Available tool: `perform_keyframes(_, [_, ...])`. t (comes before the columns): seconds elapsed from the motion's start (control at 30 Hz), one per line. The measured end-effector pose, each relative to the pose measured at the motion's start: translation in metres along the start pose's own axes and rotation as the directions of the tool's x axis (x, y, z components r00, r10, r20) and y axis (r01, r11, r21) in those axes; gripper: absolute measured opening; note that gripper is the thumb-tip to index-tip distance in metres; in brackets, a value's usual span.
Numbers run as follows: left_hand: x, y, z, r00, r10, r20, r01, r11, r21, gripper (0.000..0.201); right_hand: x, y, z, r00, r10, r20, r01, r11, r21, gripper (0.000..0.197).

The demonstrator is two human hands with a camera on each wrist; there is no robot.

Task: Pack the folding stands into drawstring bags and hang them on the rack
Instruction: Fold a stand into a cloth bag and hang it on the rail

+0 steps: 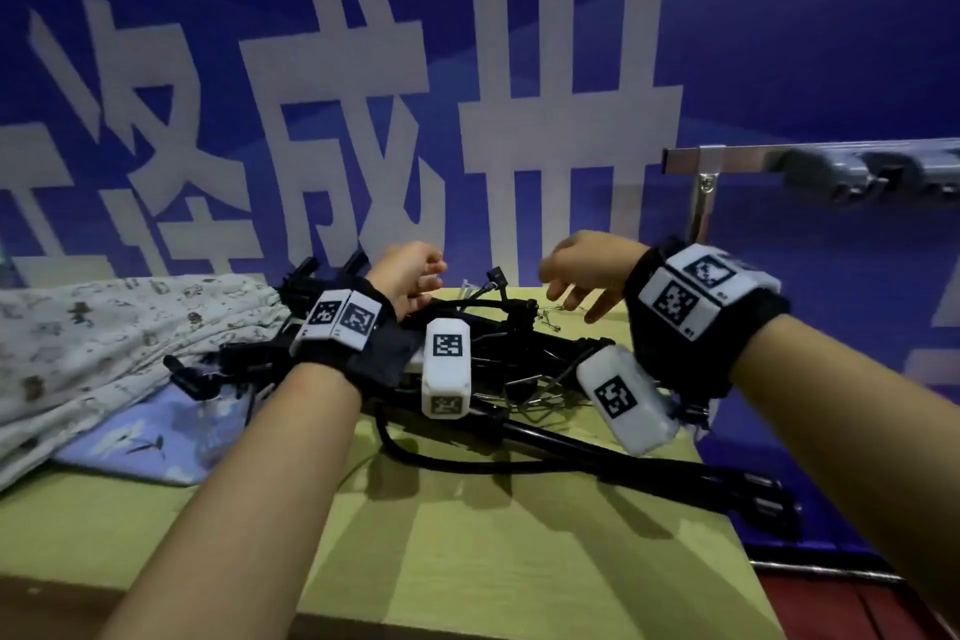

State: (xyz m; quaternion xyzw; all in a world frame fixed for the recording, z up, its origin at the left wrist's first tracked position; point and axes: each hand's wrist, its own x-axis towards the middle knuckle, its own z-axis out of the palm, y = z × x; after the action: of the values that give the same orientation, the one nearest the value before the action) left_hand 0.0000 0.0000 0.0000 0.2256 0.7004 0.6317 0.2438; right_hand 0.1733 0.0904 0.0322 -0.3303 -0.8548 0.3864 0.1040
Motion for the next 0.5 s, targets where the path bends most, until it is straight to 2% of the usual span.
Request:
perform_keyframes(0.1, [0.007,-0.012,-0.005,0.995,-0.016,-0.1,0.008,0.996,-0.084,0.017,0.015,-0.006,0.028,0.998,-0.043,-0.04,0.028,0.947,-0.319,0.023])
perform_keyframes(0.2, [0.017,-0.032,-0.012,0.997,-0.067,-0.034,0.052,0.941,-0.334,0.02,0.04,-0.007,0.053,0.997,-0.021,-0.073,-0.014,0.892,-0.451,0.03])
perform_keyframes(0.27, [0.013,-0.044,-0.011,0.995,-0.1,0.016,0.098,0.896,-0.433,0.021,0.045,-0.001,0.059,0.995,-0.014,-0.099,-0.033,0.889,-0.457,0.023])
perform_keyframes(0.33, [0.009,-0.058,-0.008,0.993,-0.113,0.026,0.112,0.879,-0.463,0.02,0.047,0.008,0.064,0.989,-0.032,-0.142,-0.025,0.924,-0.382,0.02])
perform_keyframes(0.5, [0.008,-0.071,-0.004,0.999,-0.026,-0.02,0.016,0.911,-0.412,0.02,0.049,0.025,0.078,0.932,-0.149,-0.331,0.086,0.976,-0.199,0.025])
